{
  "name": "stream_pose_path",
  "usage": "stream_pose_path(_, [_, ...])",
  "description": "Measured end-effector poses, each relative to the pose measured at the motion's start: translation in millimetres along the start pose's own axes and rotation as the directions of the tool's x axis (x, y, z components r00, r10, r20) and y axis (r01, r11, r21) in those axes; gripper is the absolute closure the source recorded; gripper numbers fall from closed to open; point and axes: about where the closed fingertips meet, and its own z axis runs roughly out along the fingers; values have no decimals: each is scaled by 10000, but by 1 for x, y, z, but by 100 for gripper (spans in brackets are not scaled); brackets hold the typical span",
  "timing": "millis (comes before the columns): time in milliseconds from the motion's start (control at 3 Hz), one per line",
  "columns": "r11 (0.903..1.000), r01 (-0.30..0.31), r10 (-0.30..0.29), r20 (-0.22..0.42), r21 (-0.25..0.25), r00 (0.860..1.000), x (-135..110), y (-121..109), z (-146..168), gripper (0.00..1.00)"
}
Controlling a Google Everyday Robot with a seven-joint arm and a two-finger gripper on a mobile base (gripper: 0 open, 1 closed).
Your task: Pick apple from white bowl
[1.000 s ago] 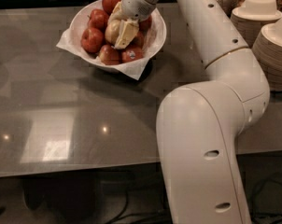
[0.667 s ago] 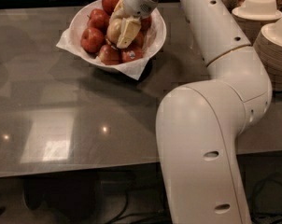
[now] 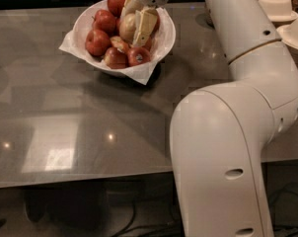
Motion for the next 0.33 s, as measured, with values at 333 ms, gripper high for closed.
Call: stream_pose_path(333, [9989, 459, -460, 74, 122, 9989, -11, 7, -22, 100])
